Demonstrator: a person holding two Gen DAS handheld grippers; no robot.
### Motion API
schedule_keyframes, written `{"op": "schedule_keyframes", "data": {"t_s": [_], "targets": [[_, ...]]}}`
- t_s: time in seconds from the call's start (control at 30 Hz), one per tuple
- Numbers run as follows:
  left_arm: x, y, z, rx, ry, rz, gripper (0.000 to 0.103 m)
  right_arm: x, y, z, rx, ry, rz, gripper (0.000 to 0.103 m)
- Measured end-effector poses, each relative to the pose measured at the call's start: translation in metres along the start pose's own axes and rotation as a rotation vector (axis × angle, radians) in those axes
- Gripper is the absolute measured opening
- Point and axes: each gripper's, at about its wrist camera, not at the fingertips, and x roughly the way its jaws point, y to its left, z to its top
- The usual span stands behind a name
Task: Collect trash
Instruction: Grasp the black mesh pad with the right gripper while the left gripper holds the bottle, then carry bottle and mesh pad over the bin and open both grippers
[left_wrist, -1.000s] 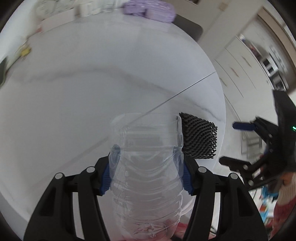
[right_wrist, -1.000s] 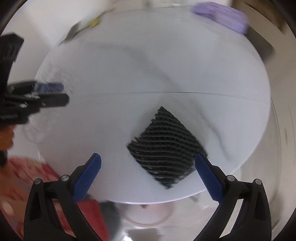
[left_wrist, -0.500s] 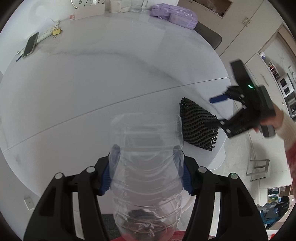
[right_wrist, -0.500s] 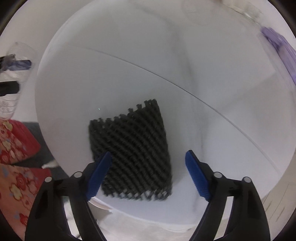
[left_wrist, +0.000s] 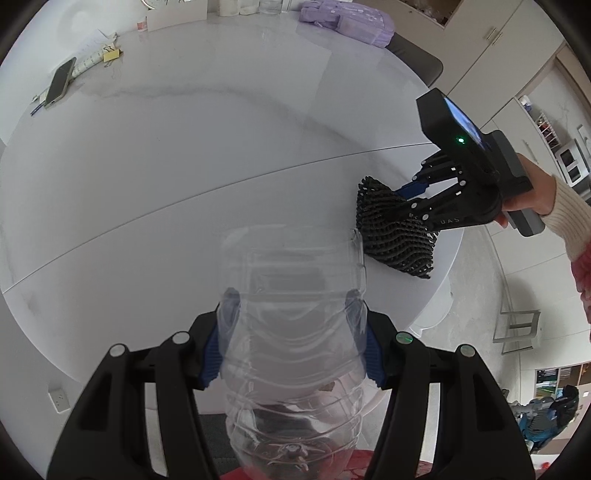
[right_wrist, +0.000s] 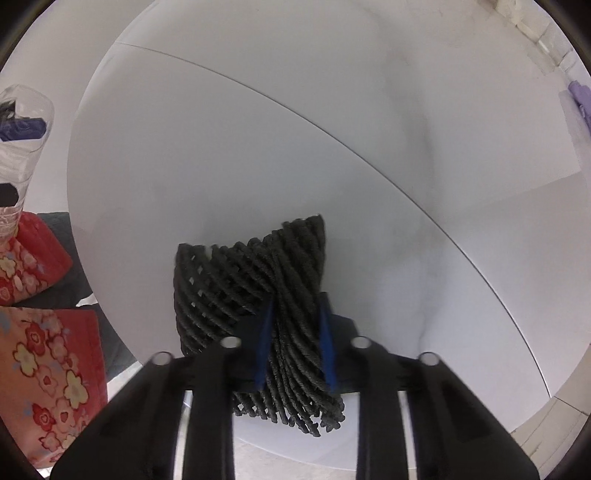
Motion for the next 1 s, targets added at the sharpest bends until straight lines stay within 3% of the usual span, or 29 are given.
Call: {"op": "schedule_keyframes", "data": {"t_s": [0.37, 0.53, 0.77, 0.87, 1.0], "targets": [[-0.010, -0.007, -0.006, 0.045, -0.022, -0.006, 0.058, -0.027, 0.006, -0.025, 0.063, -0.050, -0.070, 0.015], [-0.024, -0.027, -0.011, 0.128, -0.042, -0.014, 0.058, -0.065, 0.010, -0.051, 0.161, -0.152, -0.131, 0.015], [-0.030, -0.084, -0.020, 0.312, -0.033, -0.107, 0.058, -0.119, 0.053, -0.146, 0.401, -0.332, -0.190, 0.015], [-0.027, -0.117, -0.027, 0.440, -0.001, -0.169, 0.058, -0.129, 0.084, -0.194, 0.570, -0.399, -0.206, 0.015], [-0.023, -0.153, -0.036, 0.608, 0.039, -0.256, 0.058, -0.113, 0.155, -0.261, 0.861, -0.460, -0.246, 0.015]]}}
